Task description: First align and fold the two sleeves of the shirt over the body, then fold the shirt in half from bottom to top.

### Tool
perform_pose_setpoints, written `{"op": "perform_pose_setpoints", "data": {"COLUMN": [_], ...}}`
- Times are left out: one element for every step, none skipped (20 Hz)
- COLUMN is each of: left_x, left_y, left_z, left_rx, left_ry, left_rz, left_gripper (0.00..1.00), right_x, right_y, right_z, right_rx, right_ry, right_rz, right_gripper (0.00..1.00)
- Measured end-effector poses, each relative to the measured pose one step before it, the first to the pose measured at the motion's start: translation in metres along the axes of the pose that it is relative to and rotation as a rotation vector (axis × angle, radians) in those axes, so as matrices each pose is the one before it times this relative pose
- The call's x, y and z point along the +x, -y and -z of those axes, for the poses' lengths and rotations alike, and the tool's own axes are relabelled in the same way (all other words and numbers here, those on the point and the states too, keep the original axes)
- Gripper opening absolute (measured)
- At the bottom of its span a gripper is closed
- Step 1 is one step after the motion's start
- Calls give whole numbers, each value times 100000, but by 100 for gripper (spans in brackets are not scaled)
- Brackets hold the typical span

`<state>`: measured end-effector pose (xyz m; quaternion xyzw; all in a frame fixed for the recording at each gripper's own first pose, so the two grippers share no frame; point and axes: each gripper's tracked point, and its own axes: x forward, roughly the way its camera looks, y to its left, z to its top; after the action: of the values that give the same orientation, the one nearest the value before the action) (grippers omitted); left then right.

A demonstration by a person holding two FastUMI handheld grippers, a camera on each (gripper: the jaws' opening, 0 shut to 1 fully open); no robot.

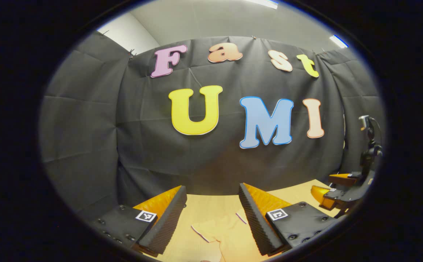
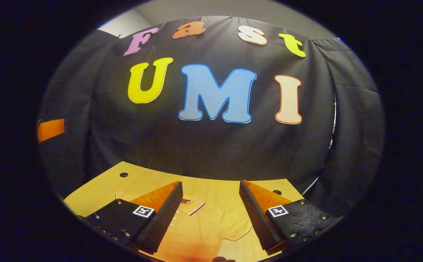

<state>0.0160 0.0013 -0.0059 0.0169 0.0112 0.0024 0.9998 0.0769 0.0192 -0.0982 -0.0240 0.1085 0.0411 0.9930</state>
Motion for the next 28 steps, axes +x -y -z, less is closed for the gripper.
{"op": "perform_pose_setpoints", "data": {"left_x": [114, 169, 157, 169, 168, 112, 158, 78, -12, -37, -17, 51, -48, -24, -21, 41, -19, 48, 109, 181, 76, -3, 38, 32, -90, -68, -87, -118], "left_y": [-100, -143, -161, -198, -160, -204, -187, -176, -135, -153, -212, -167, -232, -169, 22, -94, -91, -71, 2, 6, -15, -19, 50, 39, 172, 144, 206, 147], "left_z": [145, 56, 35, 35, 22, -2, -13, 179, 77, 42, 72, 243, 176, 119, 132, 197, 188, 46, 128, 66, 51, -12, -55, -2, -33, -30, -3, 7], "left_rx": [427, 349, 311, 272, 231, 103, 14, -123, -196, -123, 47, 16, -109, -245, -264, -258, -188, -147, -26, 131, 160, 155, 173, 192, 250, 106, 8, -30], "left_ry": [-232, -157, -221, -258, -195, -217, -367, -398, -297, -443, -507, -635, -615, -622, -610, -595, -661, -559, -477, -451, -221, -110, 1, -72, -8, -26, -3, -132], "left_rz": [-328, -253, -300, -492, -446, -522, -573, -598, -615, -542, -911, -863, -926, -690, -501, -512, -461, -479, -434, -489, -589, -396, -286, -111, -173, 2, 72, 109], "left_gripper": [95, 95, 95, 95, 95, 95, 95, 95, 95, 95, 95, 95, 95, 95, 95, 95, 95, 95, 95, 95, 95, 95, 95, 95, 95, 95, 95, 94], "right_x": [959, 1011, 1032, 1148, 1276, 1307, 1294, 1212, 1178, 1090, 1174, 951, 798, 714, 816, 518, 541, 504, 360, 391, 237, 358, 197, 139, 58, -88, 85, 26], "right_y": [-134, -112, -105, -97, 46, 205, 333, 325, 450, 668, 688, 847, 702, 436, 475, 642, 590, 480, 555, 549, 506, 447, 436, 590, 569, 557, 435, 420], "right_z": [1076, 884, 1138, 1216, 1490, 1298, 1365, 1346, 1550, 1248, 1239, 1109, 861, 788, 697, 413, 672, 607, 415, 454, 367, 558, 464, 476, 314, 229, 358, 121], "right_rx": [-561, -457, -606, -902, -740, -609, -119, 184, 451, 488, 81, -345, -192, 278, 854, 736, 603, 528, 344, 233, 583, 1005, 1341, 1442, 1424, 1372, 1040, 1053], "right_ry": [-2329, -2270, -2507, -3354, -3789, -3233, -3451, -4088, -4040, -3383, -2709, -2857, -2511, -2241, -1459, -1204, -1627, -1616, -1291, -956, -1078, -1106, -1363, -1079, -919, -564, -434, -129], "right_rz": [-595, -413, -439, -432, -121, -28, 370, 364, 458, 700, 1227, 1411, 973, 1002, 401, 986, 705, 666, 887, 990, 711, 593, 413, 636, 762, 678, 741, 601], "right_gripper": [98, 98, 98, 98, 98, 98, 98, 98, 98, 98, 98, 98, 98, 98, 98, 98, 99, 99, 98, 98, 98, 98, 100, 100, 98, 98, 98, 98]}}
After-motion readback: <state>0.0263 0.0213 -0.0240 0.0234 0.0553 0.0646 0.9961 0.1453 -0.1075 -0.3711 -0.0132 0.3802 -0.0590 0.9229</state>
